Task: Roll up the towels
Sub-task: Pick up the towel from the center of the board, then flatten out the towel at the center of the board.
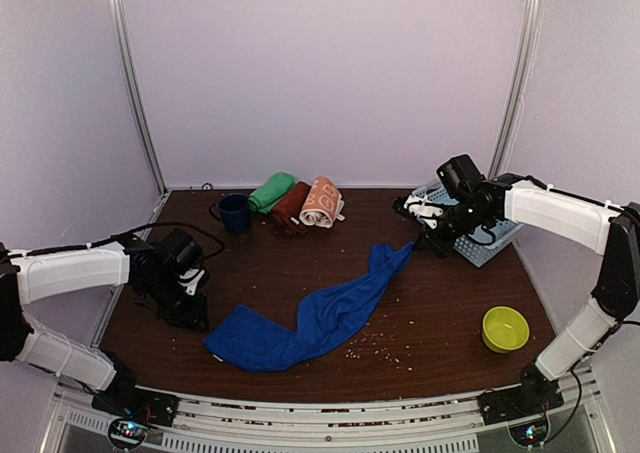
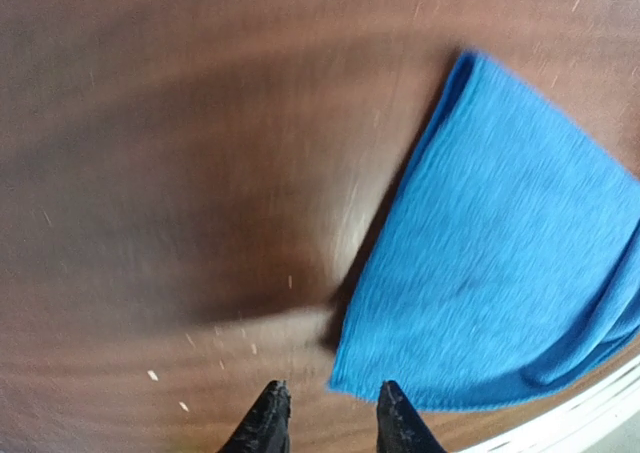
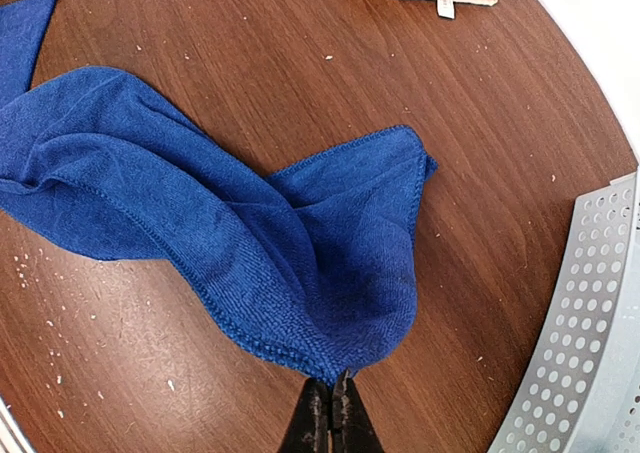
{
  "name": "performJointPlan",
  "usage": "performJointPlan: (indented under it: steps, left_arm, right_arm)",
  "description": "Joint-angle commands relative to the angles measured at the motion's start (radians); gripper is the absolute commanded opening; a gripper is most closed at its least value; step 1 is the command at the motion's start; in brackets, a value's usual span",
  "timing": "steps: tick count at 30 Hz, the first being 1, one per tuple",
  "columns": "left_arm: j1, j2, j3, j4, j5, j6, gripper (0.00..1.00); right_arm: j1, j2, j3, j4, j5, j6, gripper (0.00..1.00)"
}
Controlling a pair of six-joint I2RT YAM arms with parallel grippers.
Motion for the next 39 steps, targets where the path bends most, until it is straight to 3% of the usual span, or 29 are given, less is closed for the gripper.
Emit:
performJointPlan:
  steps: [1, 8, 19, 21, 26, 31, 36, 39]
  left_arm:
    - [0.000, -0.038, -0.046, -0.023, 0.072, -0.066, 0.33]
    - [0.001, 0.004, -0.090, 0.037, 0.136, -0.065, 0.32]
    - [0.002, 0.061, -0.091, 0.094, 0.121, -0.057, 0.30]
    - [0.002, 0.068, -0.083, 0.095, 0.102, -0.053, 0.25]
    - [0.003, 0.069, -0.034, 0.082, 0.056, -0.041, 0.00]
    - [0.047, 0.055, 0.152, -0.053, -0.066, 0.030, 0.00]
    - [0.198, 0.045, 0.535, -0.200, -0.150, 0.138, 0.00]
    - [0.220, 0.048, 0.695, -0.250, -0.242, 0.158, 0.00]
  right_arm:
    - [-0.001, -0.023, 0.019, 0.021, 0.006, 0.007, 0.00]
    - [0.000, -0.023, 0.012, 0.015, 0.000, 0.001, 0.00]
    - [-0.001, -0.031, 0.003, 0.014, 0.002, 0.003, 0.00]
    - [0.000, -0.031, 0.000, 0.017, 0.003, 0.005, 0.00]
    - [-0.001, -0.032, -0.001, 0.021, 0.005, 0.020, 0.00]
    - [-0.067, -0.034, 0.096, 0.043, 0.042, 0.080, 0.00]
    - [-0.194, 0.019, 0.381, -0.003, 0.065, 0.119, 0.00]
    - [-0.241, 0.012, 0.465, 0.005, 0.053, 0.149, 0.00]
